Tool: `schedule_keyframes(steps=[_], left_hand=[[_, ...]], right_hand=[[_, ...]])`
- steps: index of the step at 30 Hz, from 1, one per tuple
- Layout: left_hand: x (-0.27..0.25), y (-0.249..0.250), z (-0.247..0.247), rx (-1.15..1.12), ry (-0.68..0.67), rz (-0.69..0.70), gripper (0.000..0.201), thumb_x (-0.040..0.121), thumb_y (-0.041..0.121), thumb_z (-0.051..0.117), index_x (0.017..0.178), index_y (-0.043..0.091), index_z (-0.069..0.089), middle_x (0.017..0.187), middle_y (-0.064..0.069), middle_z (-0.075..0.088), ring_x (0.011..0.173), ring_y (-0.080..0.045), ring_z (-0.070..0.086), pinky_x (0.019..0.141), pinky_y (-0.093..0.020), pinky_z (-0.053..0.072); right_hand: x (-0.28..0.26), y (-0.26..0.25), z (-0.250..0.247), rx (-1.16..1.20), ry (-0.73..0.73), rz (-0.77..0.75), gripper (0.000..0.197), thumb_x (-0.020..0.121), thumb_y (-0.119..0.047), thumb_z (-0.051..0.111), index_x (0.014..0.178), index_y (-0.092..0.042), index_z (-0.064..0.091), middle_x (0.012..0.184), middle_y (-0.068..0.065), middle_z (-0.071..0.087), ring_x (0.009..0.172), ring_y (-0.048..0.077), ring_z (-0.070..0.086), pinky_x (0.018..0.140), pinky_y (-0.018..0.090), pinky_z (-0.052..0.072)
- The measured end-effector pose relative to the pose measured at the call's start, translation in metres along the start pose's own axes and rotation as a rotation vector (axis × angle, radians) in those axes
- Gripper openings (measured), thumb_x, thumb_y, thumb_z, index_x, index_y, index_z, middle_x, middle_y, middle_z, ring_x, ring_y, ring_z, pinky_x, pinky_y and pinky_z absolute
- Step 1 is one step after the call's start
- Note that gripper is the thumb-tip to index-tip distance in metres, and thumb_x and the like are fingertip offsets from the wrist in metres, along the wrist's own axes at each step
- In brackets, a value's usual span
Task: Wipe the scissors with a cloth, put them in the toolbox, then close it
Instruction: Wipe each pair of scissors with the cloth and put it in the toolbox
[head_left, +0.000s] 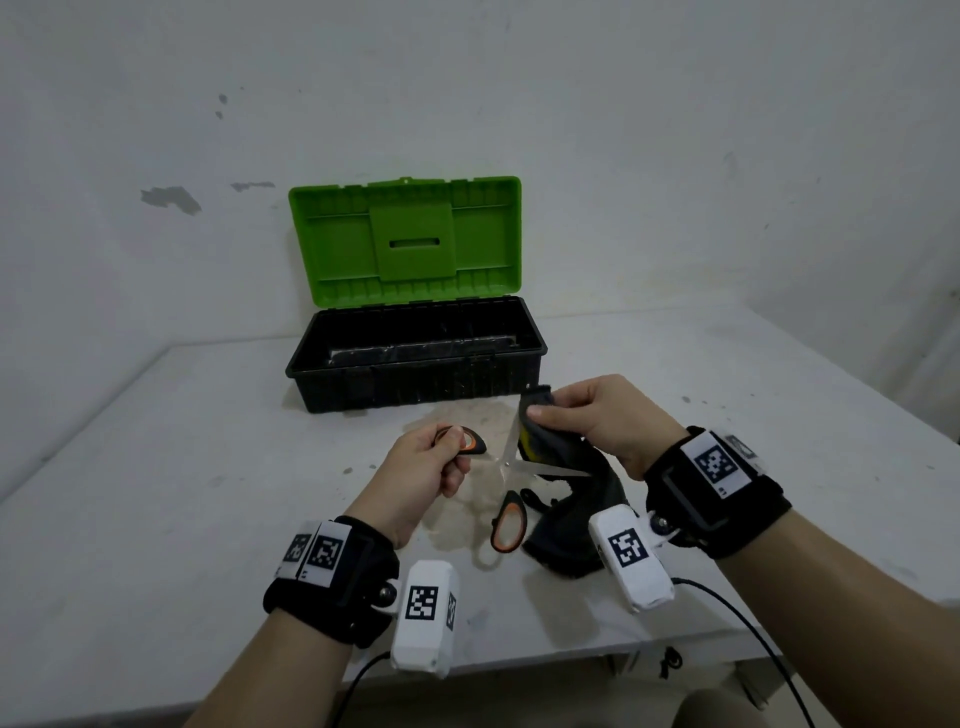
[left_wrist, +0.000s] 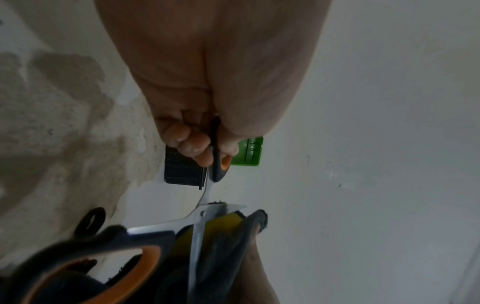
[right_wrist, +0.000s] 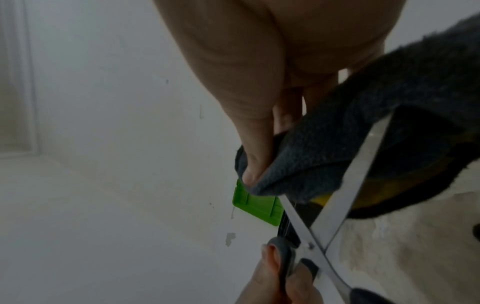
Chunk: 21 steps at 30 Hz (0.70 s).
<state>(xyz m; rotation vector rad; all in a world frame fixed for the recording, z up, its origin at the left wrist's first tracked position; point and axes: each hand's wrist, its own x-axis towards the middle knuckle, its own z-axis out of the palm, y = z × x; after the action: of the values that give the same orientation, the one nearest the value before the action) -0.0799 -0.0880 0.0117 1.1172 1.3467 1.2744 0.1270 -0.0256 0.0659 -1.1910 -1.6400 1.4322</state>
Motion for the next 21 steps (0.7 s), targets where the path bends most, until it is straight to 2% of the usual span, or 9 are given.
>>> schedule_keyframes(steps=[4,7,11,14,18,21], left_hand=[[0.001,0.002,0.003,0.038,0.006,0.024,0.027,0.106,0.017,0.043,0.097,0.005,0.065,0.066,-0.001,0.057,0.054,-0.009,0.046,0.053,-0.022,0.04],[0.001,0.003,0.005,0.081,0.01,0.048,0.026,0.106,0.018,0.044,0.102,0.002,0.065,0.067,-0.001,0.058,0.055,-0.009,0.048,0.054,-0.021,0.041],[-0.001,0.003,0.006,0.119,-0.01,0.041,0.027,0.106,0.018,0.044,0.103,0.002,0.065,0.067,0.0,0.058,0.054,-0.009,0.047,0.053,-0.02,0.041],[-0.003,0.004,0.004,0.128,-0.038,0.036,0.025,0.106,0.016,0.045,0.102,0.002,0.065,0.066,0.0,0.058,0.053,-0.008,0.046,0.051,-0.019,0.04],[-0.002,0.01,0.0,0.161,-0.048,0.043,0.025,0.105,0.015,0.046,0.102,0.003,0.067,0.067,-0.001,0.058,0.053,-0.008,0.046,0.051,-0.019,0.04],[-0.003,0.011,-0.001,0.166,-0.05,0.038,0.023,0.105,0.015,0.046,0.099,0.004,0.066,0.069,-0.004,0.058,0.052,-0.008,0.046,0.051,-0.019,0.04]], right_hand=[[-0.001,-0.001,0.006,-0.171,-0.085,0.053,0.014,0.076,-0.021,0.083,0.085,-0.011,0.08,0.078,0.009,0.076,0.067,0.017,0.069,0.07,0.028,0.058],[-0.002,-0.004,0.011,-0.31,-0.168,0.114,0.015,0.075,-0.028,0.084,0.08,-0.014,0.08,0.069,0.002,0.073,0.057,0.011,0.062,0.061,0.019,0.051],[-0.001,-0.003,0.015,-0.332,-0.189,0.123,0.011,0.076,-0.022,0.083,0.073,-0.015,0.075,0.059,-0.002,0.068,0.05,0.009,0.059,0.052,0.016,0.047],[-0.001,-0.001,0.016,-0.324,-0.184,0.097,0.018,0.079,-0.017,0.081,0.065,-0.016,0.069,0.05,-0.006,0.062,0.043,0.005,0.054,0.046,0.012,0.042],[0.0,0.003,0.017,-0.273,-0.164,0.08,0.022,0.078,-0.019,0.082,0.061,-0.018,0.068,0.055,-0.002,0.063,0.048,0.008,0.055,0.049,0.015,0.044],[0.002,0.006,0.018,-0.194,-0.149,0.08,0.018,0.077,-0.017,0.083,0.063,-0.015,0.07,0.065,0.008,0.066,0.058,0.018,0.06,0.058,0.024,0.051]])
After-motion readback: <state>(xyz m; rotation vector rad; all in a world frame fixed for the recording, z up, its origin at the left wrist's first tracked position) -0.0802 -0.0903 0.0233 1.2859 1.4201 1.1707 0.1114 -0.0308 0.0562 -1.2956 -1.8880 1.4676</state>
